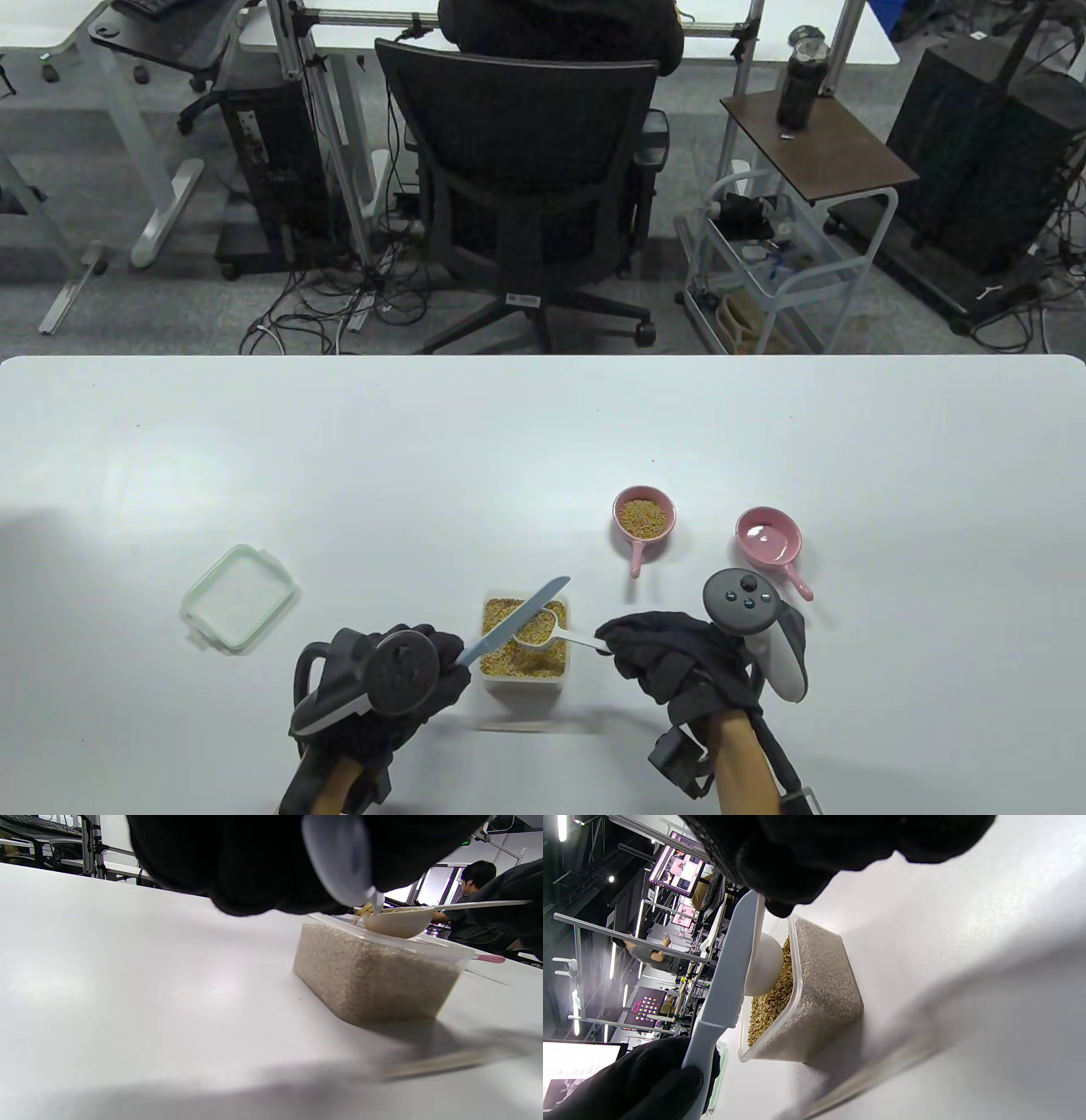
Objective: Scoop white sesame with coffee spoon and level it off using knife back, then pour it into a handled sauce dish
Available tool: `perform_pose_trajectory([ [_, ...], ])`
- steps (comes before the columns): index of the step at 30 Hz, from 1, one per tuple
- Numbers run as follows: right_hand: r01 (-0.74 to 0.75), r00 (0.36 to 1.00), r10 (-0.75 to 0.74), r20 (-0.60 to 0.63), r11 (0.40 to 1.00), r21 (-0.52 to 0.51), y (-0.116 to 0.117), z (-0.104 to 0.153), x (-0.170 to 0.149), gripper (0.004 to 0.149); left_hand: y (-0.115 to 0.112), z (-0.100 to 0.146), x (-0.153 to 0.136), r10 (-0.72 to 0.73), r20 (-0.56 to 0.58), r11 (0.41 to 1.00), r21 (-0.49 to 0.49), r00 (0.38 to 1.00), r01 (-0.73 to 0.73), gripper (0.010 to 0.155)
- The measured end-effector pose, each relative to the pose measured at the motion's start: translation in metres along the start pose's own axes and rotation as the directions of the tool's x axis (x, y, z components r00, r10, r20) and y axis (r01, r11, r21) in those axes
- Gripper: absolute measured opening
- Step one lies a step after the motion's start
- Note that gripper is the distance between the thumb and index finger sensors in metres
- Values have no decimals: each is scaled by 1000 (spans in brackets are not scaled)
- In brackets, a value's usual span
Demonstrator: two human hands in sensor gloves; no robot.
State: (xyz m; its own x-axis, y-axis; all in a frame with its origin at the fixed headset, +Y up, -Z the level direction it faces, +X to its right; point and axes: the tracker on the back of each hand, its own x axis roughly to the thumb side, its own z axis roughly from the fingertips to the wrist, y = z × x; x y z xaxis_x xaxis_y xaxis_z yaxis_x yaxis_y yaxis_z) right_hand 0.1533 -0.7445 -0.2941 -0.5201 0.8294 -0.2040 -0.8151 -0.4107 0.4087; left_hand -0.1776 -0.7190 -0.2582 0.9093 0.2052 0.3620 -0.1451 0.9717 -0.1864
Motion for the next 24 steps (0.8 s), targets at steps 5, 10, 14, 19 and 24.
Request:
perform_pose_trajectory([
  [5, 0, 1000, 0, 2, 1000, 4, 0, 0, 0, 38, 1, 0, -4, -2, -18, 1000, -4, 1000, 2, 46],
  [10, -11, 1000, 11, 0, 1000, 4, 0, 1, 1, 38, 2, 1, -9, 7, -30, 1000, 0, 1000, -7, 46],
  [14, -10, 1000, 10, 5, 1000, 5, -1, 1, 1, 38, 7, 4, -14, 34, -40, 998, 51, 999, -32, 46],
  [19, -6, 1000, 6, 3, 1000, 2, -1, 1, 2, 37, 9, 8, -19, 15, -83, 990, 141, 996, -3, 46],
  [24, -11, 1000, 11, -1, 1000, -1, -1, 2, 2, 38, 3, 2, -15, -116, -111, 992, 27, 987, 119, 46],
])
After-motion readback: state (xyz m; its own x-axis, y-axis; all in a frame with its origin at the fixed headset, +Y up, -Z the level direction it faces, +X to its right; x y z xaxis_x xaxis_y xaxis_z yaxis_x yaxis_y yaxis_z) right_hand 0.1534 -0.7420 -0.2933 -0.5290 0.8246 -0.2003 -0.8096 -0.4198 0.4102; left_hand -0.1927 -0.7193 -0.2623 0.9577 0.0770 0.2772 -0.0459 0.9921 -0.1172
